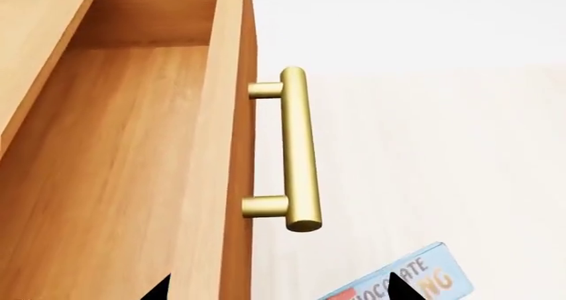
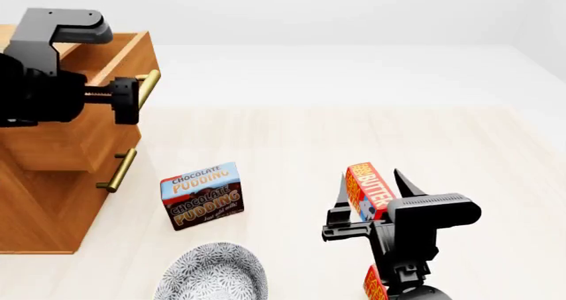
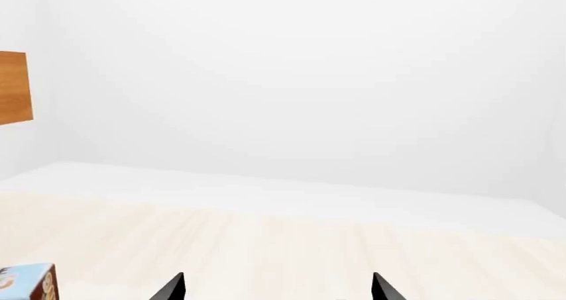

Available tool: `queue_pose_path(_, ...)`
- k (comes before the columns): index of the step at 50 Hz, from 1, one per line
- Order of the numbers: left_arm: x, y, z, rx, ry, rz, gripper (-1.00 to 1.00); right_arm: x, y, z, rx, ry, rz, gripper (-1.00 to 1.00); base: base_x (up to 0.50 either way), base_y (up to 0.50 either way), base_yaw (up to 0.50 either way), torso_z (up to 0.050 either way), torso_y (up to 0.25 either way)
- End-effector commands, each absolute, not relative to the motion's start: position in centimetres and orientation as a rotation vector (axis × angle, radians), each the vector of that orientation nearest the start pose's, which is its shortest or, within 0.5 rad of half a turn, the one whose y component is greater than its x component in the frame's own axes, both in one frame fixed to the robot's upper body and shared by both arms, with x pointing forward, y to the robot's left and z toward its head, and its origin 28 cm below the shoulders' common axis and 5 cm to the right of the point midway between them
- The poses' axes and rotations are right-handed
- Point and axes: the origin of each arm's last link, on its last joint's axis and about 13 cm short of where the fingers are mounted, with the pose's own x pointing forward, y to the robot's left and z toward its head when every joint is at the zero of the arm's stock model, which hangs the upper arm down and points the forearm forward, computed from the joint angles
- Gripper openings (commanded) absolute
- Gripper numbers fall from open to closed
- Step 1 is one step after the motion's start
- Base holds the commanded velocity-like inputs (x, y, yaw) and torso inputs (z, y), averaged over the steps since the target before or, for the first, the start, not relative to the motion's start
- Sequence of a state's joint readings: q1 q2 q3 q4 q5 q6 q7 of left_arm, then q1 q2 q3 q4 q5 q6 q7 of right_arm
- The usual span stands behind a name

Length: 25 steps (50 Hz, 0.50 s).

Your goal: Put the butter at the front in the top drawer of the cabinet and close it.

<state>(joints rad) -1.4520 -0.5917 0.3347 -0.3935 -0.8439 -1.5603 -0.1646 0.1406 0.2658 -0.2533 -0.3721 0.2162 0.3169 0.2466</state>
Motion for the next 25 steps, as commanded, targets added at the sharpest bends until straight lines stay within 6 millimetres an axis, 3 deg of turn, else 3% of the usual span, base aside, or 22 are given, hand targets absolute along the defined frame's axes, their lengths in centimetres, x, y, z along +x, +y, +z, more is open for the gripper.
queue_pose_path(1, 32.1, 32.6, 31.3, 0.018, 0.642, -0.057, 1.0, 22.6, -9.3, 9.2, -0.061, -0.133, 0.075, 1.0, 0.0, 0.0, 0.0, 0.0, 0.0)
queue_pose_path(25, 31.8, 31.6, 32.4, 0.048, 0.646, -0.183, 1.0, 22.8, -9.2, 9.4, -0.057, -0.133, 0.075, 1.0, 0.0, 0.0, 0.0, 0.0, 0.0)
